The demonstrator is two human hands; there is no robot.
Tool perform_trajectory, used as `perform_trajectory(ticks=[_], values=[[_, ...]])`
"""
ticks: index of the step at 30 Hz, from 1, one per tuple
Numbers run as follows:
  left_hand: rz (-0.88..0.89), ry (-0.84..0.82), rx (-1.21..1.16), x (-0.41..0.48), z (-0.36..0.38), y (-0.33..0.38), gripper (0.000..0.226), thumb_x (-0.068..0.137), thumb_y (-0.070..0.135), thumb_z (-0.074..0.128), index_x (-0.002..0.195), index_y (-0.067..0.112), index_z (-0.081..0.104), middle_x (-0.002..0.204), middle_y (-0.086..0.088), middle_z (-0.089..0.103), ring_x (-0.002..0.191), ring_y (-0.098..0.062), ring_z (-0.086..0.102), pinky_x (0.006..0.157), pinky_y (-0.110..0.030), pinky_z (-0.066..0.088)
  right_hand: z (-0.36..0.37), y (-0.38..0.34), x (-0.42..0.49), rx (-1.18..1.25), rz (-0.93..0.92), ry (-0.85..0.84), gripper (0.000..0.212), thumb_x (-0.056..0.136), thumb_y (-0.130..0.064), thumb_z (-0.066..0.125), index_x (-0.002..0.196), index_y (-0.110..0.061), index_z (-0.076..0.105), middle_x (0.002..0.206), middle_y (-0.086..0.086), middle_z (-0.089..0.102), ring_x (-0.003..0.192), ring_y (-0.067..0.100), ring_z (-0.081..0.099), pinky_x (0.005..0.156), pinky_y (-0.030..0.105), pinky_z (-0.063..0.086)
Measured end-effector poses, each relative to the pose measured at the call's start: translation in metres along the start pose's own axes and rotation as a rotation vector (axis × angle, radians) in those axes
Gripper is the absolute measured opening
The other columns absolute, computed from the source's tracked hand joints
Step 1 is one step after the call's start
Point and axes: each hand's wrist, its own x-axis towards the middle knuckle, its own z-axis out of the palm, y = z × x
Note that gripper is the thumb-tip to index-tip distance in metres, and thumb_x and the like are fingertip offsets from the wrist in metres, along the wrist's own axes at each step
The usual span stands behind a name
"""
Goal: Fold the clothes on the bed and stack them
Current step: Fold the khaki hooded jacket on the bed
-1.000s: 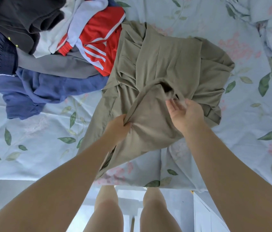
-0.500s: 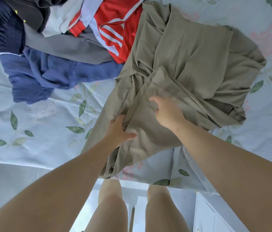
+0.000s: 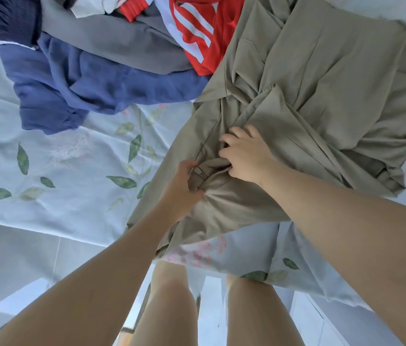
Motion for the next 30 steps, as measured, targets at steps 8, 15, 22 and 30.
perform_trajectory(ticks=[8,15,22,30], values=[[-0.055,-0.233,0.531,0.005,-0.006,0.013,0.044,0.081,0.018,0.067,0.120,0.014,0.046,0.106,0.002,0.057,0.101,-0.023,0.057,0.084,-0.037,0.050,-0.004,0.052,-0.047,0.142,0.232,0.166,0.028,0.079,-0.041,0.046,0.066,-0.017,0.057,0.060,0.001,0.044,0.096,0.030,0.050,0.098,0.035,0.023],[0.109,-0.128,0.907,0.018,-0.023,0.062,0.032,0.095,0.026,0.047,0.125,0.014,0.050,0.121,-0.009,0.057,0.112,-0.032,0.051,0.084,-0.036,0.043,0.011,0.076,-0.106,0.047,0.493,0.200,0.018,0.067,-0.022,0.076,0.070,-0.012,0.062,0.064,0.009,0.061,0.079,0.032,0.055,0.077,0.037,0.034],[0.391,0.014,1.176,0.026,-0.008,0.125,0.021,0.097,0.031,0.043,0.103,0.014,0.053,0.110,-0.007,0.060,0.105,-0.029,0.054,0.075,-0.034,0.037,0.008,0.083,-0.172,0.074,0.803,0.114,0.015,0.090,-0.031,0.053,0.081,-0.020,0.057,0.095,0.004,0.056,0.099,0.028,0.051,0.086,0.035,0.032],[0.646,0.361,1.324,0.016,-0.004,0.188,0.014,0.091,0.017,0.051,0.093,0.012,0.063,0.089,-0.008,0.065,0.105,-0.030,0.045,0.082,-0.037,0.022,-0.018,0.082,-0.225,0.527,1.137,0.435,0.013,0.084,-0.015,0.051,0.080,-0.013,0.039,0.077,0.006,0.047,0.066,0.027,0.045,0.056,0.029,0.033]])
